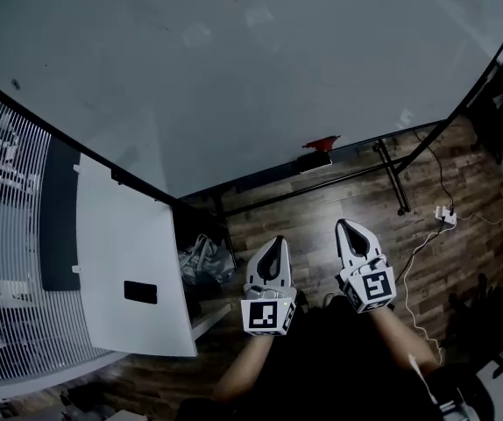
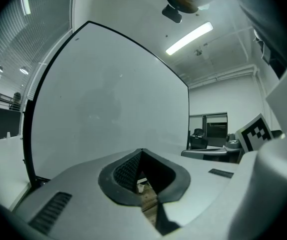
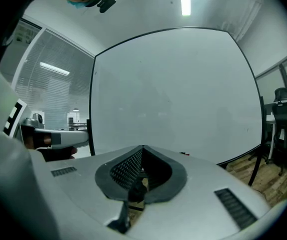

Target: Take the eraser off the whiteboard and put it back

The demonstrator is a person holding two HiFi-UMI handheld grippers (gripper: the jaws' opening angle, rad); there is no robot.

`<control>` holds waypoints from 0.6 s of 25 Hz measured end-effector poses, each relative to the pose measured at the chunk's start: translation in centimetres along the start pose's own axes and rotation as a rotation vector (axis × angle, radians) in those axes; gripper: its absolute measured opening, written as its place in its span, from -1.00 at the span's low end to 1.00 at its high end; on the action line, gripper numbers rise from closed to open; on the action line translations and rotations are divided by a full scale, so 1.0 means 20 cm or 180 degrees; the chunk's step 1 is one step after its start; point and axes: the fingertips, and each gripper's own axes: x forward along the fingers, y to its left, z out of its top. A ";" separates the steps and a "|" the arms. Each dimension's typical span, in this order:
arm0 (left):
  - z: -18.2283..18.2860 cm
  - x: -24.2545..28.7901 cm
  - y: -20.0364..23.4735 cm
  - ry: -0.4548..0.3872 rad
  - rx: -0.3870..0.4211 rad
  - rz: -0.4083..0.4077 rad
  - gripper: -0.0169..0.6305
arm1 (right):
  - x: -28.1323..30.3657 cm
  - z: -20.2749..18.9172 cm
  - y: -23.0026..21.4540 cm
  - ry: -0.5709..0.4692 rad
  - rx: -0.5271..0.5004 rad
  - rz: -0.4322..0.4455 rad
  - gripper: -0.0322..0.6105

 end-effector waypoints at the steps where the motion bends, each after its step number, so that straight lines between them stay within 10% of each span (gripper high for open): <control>1: 0.00 0.01 0.02 -0.0007 -0.0004 -0.0039 -0.95 | 0.02 0.00 0.01 0.0003 0.0006 -0.0030 -0.86; 15: -0.02 0.13 0.16 0.0003 -0.0055 -0.0199 -0.94 | 0.24 -0.09 0.00 0.0046 0.0052 -0.0300 -0.86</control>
